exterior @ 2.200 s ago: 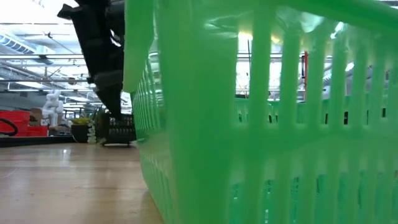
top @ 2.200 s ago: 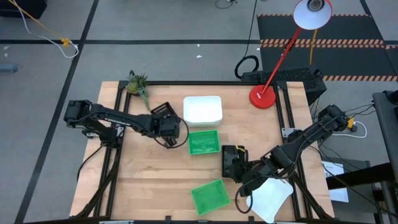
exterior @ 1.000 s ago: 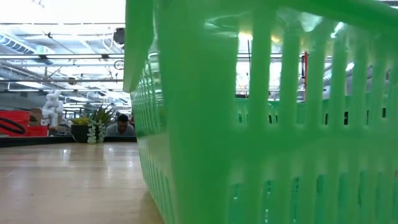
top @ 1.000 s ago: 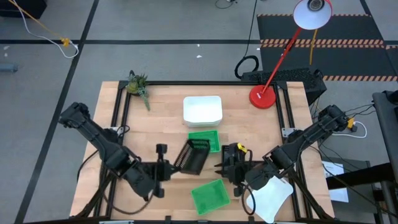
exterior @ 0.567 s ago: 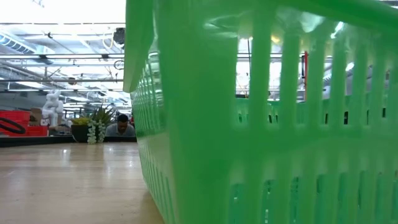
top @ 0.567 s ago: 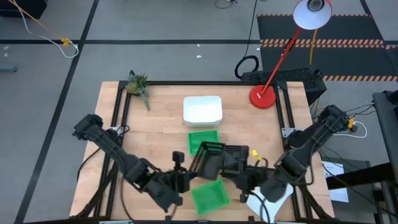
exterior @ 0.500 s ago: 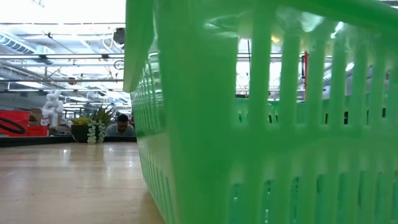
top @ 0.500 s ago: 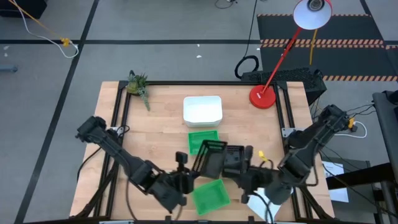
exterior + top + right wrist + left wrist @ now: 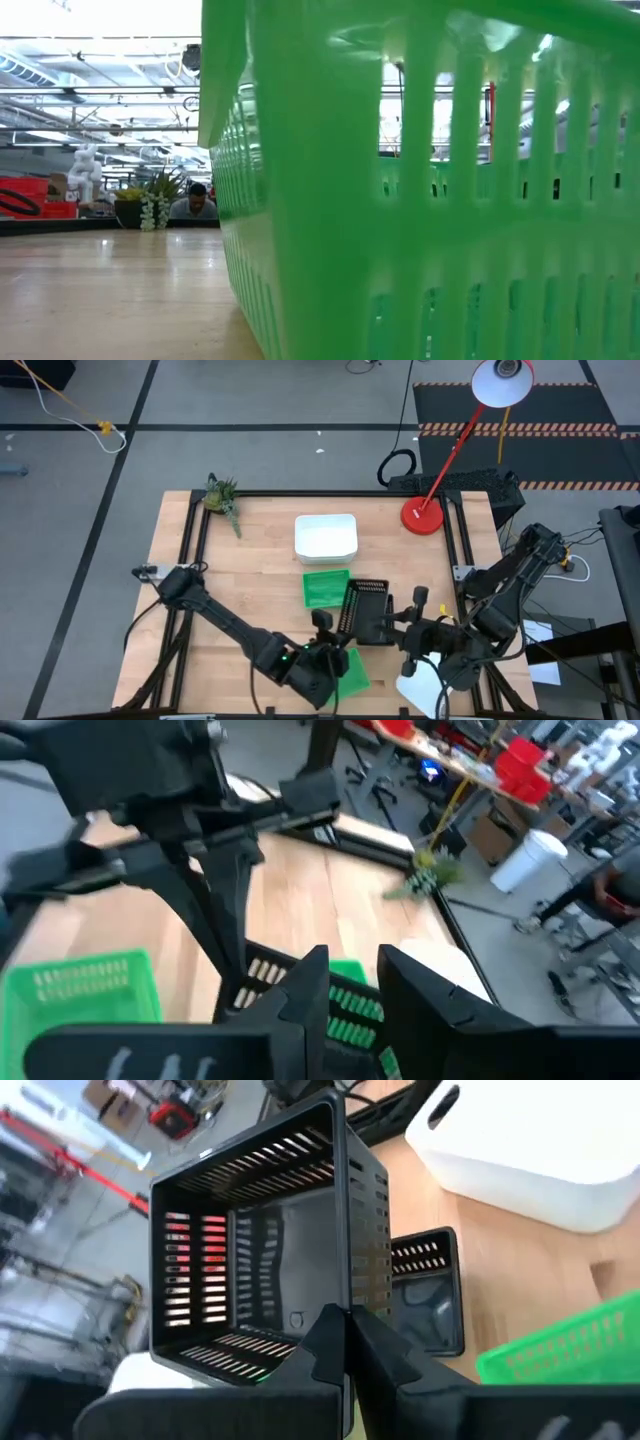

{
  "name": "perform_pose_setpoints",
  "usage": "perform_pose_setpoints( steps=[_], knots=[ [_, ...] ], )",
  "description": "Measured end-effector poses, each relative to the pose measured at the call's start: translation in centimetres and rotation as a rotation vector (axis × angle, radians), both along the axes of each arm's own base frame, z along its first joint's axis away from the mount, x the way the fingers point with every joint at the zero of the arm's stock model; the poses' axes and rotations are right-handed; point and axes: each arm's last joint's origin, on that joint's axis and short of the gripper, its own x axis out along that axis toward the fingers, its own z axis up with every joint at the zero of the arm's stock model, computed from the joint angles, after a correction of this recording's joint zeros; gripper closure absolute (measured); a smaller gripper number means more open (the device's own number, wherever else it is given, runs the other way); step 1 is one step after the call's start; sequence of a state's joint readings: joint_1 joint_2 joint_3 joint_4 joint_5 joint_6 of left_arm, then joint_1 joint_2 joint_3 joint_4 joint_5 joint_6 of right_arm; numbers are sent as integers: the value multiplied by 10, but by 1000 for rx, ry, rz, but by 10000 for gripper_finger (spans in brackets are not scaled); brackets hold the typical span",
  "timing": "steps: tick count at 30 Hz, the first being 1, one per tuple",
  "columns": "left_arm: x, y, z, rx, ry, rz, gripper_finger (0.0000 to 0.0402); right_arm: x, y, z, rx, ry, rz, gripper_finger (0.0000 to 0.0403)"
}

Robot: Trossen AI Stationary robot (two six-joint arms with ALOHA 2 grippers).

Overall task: Stack baskets by color
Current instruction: Stack the top black bin on the bottom stacked black bins

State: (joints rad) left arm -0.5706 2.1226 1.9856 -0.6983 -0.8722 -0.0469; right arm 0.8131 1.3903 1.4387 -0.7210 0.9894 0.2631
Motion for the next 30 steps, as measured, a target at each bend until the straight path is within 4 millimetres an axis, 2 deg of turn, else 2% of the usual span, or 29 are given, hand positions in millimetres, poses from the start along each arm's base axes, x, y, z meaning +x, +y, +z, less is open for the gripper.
perform_pose_setpoints(
  steps=[6,13,22,30],
  knots=[
    [7,11,0,-76,-41,69,396,-7,-8,0,82,0,-57,318],
    [11,2,-6,-150,-74,59,396,-9,-9,-1,79,13,-67,318],
    [38,5,-46,-127,-44,42,396,-10,-11,-2,68,24,-67,318],
    [54,9,-75,-132,-19,35,396,-15,-13,-2,46,46,-63,318]
  ],
)
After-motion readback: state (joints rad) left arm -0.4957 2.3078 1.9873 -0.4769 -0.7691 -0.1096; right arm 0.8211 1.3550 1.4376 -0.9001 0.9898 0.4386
